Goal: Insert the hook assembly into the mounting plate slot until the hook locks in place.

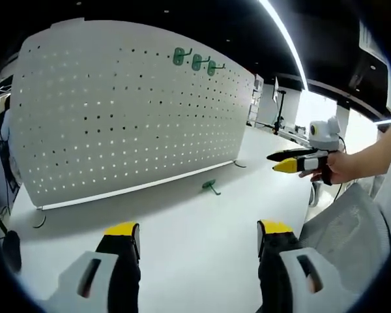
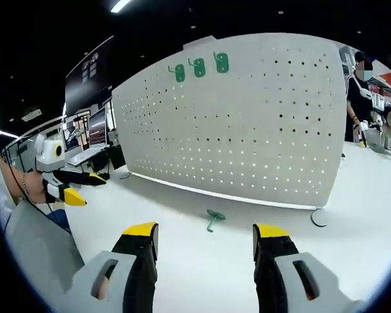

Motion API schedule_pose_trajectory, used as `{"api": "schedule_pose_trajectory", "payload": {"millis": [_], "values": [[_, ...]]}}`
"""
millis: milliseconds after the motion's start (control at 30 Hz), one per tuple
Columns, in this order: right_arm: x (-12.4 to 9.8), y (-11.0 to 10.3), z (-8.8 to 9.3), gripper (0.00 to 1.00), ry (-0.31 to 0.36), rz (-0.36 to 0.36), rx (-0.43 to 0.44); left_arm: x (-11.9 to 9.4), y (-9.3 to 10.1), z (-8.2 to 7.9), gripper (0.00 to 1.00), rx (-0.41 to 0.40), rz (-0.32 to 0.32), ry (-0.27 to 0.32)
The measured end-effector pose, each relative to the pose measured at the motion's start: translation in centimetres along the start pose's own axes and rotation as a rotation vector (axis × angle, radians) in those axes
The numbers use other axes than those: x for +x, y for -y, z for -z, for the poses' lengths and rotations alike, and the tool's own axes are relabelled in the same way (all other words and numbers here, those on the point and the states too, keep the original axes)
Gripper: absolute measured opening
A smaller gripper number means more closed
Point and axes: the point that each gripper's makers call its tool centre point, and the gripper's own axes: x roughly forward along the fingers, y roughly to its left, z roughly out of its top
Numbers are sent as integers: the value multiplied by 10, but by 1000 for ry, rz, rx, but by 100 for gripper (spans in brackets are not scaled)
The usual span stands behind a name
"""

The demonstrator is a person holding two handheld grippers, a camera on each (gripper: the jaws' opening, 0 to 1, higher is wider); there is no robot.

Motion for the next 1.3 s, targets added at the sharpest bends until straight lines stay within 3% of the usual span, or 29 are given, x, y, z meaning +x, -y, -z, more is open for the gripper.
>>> {"api": "schedule_pose_trajectory", "payload": {"millis": [533, 1300], "values": [[-5, -2, 23, 58, -64, -5, 35, -1, -2, 5, 75, -8, -5, -7], [-5, -2, 29, 58, -88, -5, 54, 5, 1, -1, 75, 12, -1, -8]]}}
